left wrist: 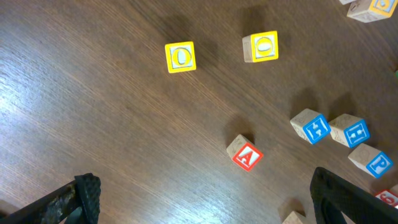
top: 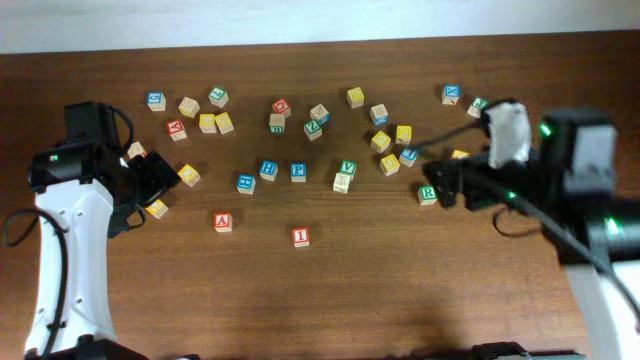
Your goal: Spell out ICRA
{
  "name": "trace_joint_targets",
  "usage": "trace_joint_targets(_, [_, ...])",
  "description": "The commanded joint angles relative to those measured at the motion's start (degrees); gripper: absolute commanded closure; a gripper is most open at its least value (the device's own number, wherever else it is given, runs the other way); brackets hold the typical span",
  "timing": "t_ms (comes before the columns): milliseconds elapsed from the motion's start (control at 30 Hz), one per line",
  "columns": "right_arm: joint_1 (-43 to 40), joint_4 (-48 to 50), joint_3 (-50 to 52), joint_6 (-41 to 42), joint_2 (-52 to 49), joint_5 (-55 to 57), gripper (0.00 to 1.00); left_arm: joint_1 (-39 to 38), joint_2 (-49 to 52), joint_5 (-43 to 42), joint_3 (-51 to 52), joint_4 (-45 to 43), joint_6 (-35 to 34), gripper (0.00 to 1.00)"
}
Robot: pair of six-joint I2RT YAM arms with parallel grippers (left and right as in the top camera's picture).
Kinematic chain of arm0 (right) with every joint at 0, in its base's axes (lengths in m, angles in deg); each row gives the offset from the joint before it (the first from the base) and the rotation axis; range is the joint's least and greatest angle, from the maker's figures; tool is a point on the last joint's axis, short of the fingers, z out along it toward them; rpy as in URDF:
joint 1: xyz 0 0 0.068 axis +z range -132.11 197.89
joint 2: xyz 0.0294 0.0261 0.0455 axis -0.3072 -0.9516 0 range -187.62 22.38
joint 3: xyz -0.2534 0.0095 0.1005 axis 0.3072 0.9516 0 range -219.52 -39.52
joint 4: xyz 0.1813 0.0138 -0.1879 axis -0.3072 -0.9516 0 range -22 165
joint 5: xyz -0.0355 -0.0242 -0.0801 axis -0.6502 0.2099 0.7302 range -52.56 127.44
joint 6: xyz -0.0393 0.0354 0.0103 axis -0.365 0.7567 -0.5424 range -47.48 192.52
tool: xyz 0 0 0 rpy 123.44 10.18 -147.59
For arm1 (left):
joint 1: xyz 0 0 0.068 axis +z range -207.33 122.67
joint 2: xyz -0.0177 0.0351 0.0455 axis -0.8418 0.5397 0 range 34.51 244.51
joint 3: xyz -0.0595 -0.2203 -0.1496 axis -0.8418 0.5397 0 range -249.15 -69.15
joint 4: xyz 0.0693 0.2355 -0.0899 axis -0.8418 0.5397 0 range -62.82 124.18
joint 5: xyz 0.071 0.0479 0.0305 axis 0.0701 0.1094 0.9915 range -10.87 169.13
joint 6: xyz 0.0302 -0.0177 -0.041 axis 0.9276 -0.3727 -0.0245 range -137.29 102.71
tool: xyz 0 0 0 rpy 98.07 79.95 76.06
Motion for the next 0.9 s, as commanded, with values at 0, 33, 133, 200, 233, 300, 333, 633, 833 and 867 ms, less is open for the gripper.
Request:
trace_joint_targets(0, [0.33, -0.98, -2.49, -0.37, -6.38, -23.85, 0.02, -0.04, 0.37, -0.07, 0.13, -0.13, 0.92, 0.01])
trace_joint_targets(33, [0.33, -1.01, -2.47, -0.37, -8.15, -24.87, 0.02, -0.04, 0.37, -0.09, 0.13, -0.11, 0.92, 0.01])
trace_joint_targets(133, [0.31, -1.53, -2.45, -0.42, -13.25, -24.04, 0.02, -0.04, 0.37, -0.09, 0.13, -0.11, 0.92, 0.01])
trace_joint_targets(200, [-0.13, -1.42, -2.47, 0.83, -15.78, -20.5, 0.02, -0.04, 0.37, -0.07, 0.13, -0.11, 0.94, 0.01])
trace_joint_targets(233, [-0.55, -1.4, -2.47, 4.52, -16.68, -15.06, 0.02, -0.04, 0.37, -0.07, 0.13, -0.11, 0.94, 0.01])
trace_joint_targets(300, [-1.38, -1.55, -2.45, 17.81, -18.95, 6.43, 0.02, -0.04, 0.37, -0.07, 0.13, -0.11, 0.94, 0.01])
trace_joint_targets(333, [-1.57, -1.62, -2.45, 20.72, -19.93, 10.8, 0.02, -0.04, 0.37, -0.07, 0.13, -0.11, 0.94, 0.01])
trace_joint_targets(633, [-1.55, 7.32, -2.45, 21.59, -25.99, 14.23, 0.02, -0.04, 0.37, -0.07, 0.13, -0.11, 0.94, 0.01])
trace_joint_targets(833, [-1.57, 10.36, -2.45, 24.96, -34.45, 29.4, 0.02, -0.04, 0.37, -0.07, 0.13, -0.11, 0.94, 0.01])
trace_joint_targets(867, [-1.57, 12.2, -2.45, 24.2, -35.71, 30.01, 0.01, -0.04, 0.37, -0.07, 0.13, -0.11, 0.92, 0.01])
